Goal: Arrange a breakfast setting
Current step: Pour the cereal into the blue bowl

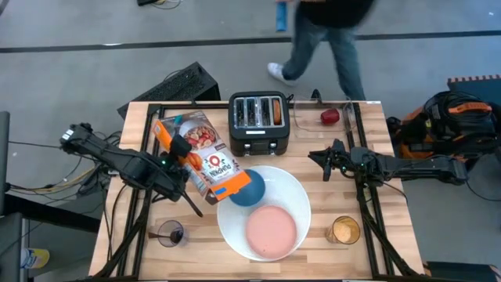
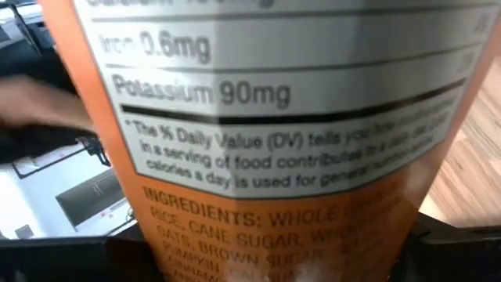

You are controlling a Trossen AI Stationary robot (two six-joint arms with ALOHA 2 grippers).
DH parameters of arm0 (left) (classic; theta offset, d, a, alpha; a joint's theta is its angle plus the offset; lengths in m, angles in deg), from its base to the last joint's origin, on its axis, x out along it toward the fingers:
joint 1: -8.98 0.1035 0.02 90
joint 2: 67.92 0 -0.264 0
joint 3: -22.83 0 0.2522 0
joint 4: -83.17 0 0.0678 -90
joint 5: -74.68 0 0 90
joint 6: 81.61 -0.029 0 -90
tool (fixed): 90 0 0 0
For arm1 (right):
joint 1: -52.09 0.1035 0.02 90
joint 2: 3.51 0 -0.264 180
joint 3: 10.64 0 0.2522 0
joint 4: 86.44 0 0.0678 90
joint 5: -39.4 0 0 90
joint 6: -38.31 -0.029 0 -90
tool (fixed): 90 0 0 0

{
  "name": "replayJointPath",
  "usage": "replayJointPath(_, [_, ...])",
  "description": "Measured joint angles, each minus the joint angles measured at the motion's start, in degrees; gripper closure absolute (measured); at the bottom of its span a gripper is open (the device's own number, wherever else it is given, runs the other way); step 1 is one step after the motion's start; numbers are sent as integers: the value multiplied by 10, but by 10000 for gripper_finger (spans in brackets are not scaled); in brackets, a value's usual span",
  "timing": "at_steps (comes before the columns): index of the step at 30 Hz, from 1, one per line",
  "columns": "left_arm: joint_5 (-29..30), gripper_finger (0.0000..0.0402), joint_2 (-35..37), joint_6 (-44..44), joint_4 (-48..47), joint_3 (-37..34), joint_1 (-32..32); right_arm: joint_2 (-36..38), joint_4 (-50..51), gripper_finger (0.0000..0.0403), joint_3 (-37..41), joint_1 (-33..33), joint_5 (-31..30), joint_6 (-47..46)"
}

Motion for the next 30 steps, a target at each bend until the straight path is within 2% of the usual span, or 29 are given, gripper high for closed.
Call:
replayJointPath(4, [2, 186, -26, 8, -39, 19, 0, 0, 0, 312, 0, 0, 0, 0])
replayJointPath(9, [3, 186, -48, 11, -38, 21, -4, 0, 0, 312, 0, 0, 0, 0])
replayJointPath(15, [23, 186, -51, 13, -40, 21, -11, 0, 0, 312, 0, 0, 0, 0])
replayJointPath(19, [60, 186, -51, 3, -38, 21, -23, 0, 0, 312, 0, 0, 0, 0])
replayJointPath(30, [59, 186, -51, -10, -39, 21, -26, 0, 0, 312, 0, 0, 0, 0])
